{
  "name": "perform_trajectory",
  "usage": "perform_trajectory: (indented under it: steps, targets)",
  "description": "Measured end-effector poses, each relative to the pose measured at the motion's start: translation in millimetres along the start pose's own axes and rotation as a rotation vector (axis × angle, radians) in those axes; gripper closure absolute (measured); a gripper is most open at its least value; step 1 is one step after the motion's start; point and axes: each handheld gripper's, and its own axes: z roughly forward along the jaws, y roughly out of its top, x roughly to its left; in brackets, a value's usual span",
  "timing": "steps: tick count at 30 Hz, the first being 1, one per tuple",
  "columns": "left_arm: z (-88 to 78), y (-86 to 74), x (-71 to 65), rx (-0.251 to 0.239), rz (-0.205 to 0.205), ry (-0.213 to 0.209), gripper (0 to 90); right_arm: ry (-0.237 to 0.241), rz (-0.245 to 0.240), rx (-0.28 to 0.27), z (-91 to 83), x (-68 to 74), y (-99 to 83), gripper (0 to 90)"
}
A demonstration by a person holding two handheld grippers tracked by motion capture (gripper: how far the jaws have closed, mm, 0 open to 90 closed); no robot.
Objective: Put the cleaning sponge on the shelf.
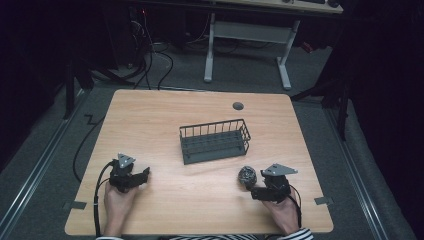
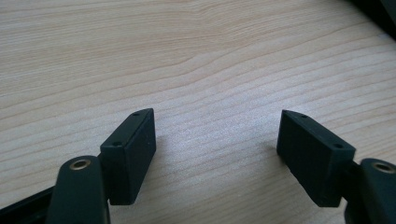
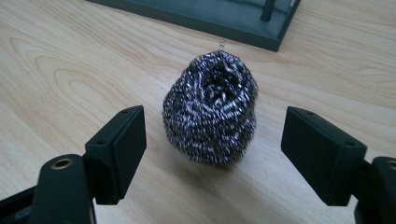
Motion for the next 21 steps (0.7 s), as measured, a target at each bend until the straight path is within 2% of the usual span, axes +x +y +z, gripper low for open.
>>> perform_trajectory:
  steps: [2,4,14,18,21]
  targets:
    - [0.0,0.0,0.0,0.000,0.000,0.000,28.7,-0.002,-0.009,0.006,5.5,0.2,3.9,22.3]
    - [0.0,0.0,0.0,0.000,0.000,0.000,28.6,0.003,0.004,0.022,12.4,-1.6,7.4,21.9]
    - [-0.2,0.0,0.3,0.001,-0.001,-0.003,28.6,0.000,0.002,0.055,24.0,-3.5,13.2,23.9]
    - [-0.1,0.0,0.2,0.000,0.000,-0.001,28.6,0.009,-0.001,0.070,27.1,-3.1,12.9,27.6]
    - [0.0,0.0,-0.1,0.000,0.000,0.000,28.6,0.007,-0.024,0.072,28.8,-0.7,12.3,33.3]
